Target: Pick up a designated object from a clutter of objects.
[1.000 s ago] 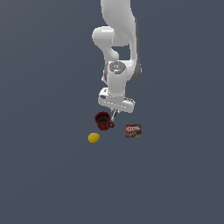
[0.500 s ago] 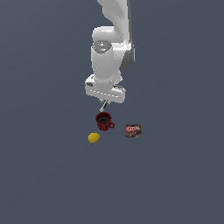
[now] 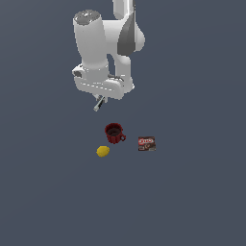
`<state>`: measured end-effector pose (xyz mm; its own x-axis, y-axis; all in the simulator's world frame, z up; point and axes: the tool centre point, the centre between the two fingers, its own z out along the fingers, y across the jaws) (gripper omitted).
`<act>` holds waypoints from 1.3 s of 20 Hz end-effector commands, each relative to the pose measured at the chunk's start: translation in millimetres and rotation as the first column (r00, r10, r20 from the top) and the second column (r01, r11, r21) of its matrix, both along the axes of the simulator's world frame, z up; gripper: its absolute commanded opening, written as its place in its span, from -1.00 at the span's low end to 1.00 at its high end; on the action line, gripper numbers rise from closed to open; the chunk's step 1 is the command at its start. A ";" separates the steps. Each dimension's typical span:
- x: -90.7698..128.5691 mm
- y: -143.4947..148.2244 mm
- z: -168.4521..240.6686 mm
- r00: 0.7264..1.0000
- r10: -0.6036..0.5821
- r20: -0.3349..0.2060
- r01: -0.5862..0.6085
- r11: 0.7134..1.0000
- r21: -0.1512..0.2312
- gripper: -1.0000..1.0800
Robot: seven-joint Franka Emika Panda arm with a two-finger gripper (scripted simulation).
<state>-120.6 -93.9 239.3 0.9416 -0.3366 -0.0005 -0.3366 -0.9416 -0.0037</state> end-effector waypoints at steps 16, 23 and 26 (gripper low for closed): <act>8.3 -88.3 122.5 1.000 0.000 -0.001 0.000 1.000 -0.003 -1.00; 10.9 -98.8 137.0 1.000 0.000 -0.001 0.000 1.000 -0.004 -1.00; 11.4 -98.9 137.0 1.000 0.000 -0.001 0.000 1.000 -0.004 -1.00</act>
<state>-109.5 -192.6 376.0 0.9415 -0.3371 0.0003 -0.3371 -0.9415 0.0000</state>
